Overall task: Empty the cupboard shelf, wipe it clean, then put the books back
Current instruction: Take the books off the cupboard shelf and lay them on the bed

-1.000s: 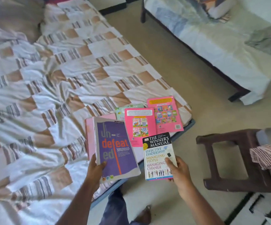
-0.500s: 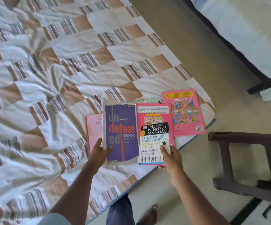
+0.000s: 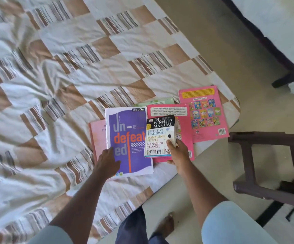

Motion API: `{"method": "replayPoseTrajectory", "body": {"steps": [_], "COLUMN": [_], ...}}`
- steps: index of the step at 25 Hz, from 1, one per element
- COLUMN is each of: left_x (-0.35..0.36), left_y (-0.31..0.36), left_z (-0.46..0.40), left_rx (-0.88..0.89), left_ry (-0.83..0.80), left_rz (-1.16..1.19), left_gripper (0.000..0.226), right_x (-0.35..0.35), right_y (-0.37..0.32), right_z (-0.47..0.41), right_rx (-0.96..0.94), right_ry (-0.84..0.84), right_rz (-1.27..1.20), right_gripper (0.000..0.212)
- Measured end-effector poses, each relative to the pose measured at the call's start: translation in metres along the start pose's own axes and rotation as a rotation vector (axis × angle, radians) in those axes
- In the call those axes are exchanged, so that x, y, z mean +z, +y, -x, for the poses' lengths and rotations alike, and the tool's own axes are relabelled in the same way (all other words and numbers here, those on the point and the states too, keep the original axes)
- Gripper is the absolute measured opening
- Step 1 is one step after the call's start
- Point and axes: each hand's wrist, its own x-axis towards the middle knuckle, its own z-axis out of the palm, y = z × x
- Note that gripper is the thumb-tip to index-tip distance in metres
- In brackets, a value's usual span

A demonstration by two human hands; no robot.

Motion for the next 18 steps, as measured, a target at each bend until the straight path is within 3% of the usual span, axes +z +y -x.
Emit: {"method": "replayPoseTrajectory", "body": {"steps": [3,6,10,18], "left_x": [-0.008,-0.015,-0.028,-0.081], "left_y": [0.027,0.055,0.109,0.272], "left_z": [0.007,0.014,0.035,0.108], "left_rx": [0.146,0.231,0.436,0.855], "left_ry": [0.005,-0.004,0.114,0.307], "left_rz": [-0.128,-0.213,-0.334,-0.435], "left_gripper": [0.085,0.088,0.085,0.080], "right_x": [-0.004,-0.012,-0.031,-0.126], "right_y": [0.006,-0.003,-0.032,-0.130], "right_z": [-0.015,-0.013,0.023,0.113], "right_rx": [-0.044,-0.166,-0.538,-0.838], "right_ry": [0.001,0.010,0.216,0.588], "right_rz": [0.182,0.489,0.930,1.076], "right_gripper": [0.024,0.048,0.062,0.062]}}
